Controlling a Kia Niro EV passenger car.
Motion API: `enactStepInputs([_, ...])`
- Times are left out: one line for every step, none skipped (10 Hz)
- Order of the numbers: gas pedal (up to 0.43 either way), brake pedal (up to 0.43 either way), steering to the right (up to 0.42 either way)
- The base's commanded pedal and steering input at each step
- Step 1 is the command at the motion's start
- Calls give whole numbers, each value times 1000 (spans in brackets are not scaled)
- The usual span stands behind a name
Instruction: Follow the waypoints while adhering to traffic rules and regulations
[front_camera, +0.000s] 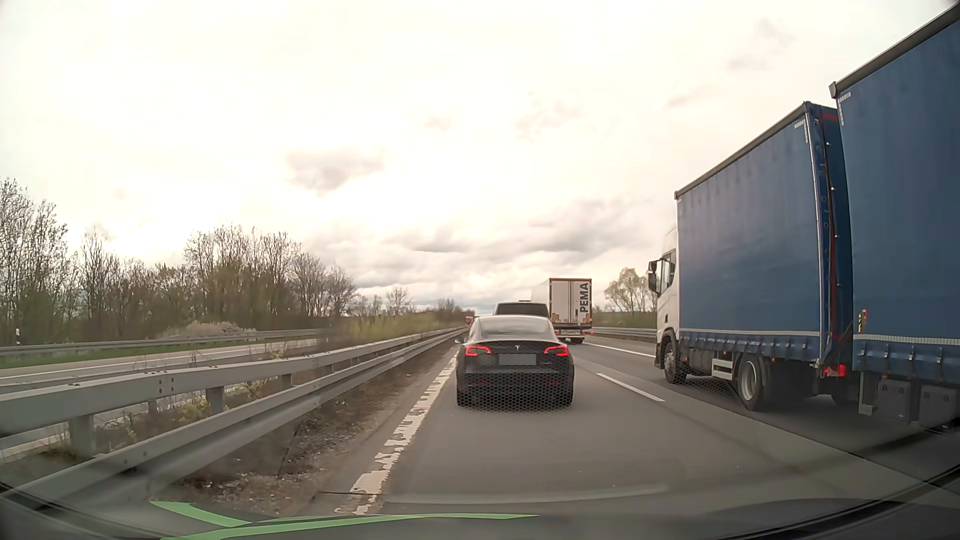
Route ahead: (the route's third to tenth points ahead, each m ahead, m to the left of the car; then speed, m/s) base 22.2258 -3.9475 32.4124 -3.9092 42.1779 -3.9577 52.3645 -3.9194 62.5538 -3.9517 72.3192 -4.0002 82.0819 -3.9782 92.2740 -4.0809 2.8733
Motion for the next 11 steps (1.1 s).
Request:
enactStepInputs([0, 18, 5])
enactStepInputs([0, 24, 5])
enactStepInputs([0, 30, 5])
enactStepInputs([0, 43, 5])
enactStepInputs([0, 55, 5])
enactStepInputs([0, 67, 4])
enactStepInputs([0, 79, 4])
enactStepInputs([0, 98, 3])
enactStepInputs([0, 110, 3])
enactStepInputs([0, 122, 2])
enactStepInputs([0, 134, 0])
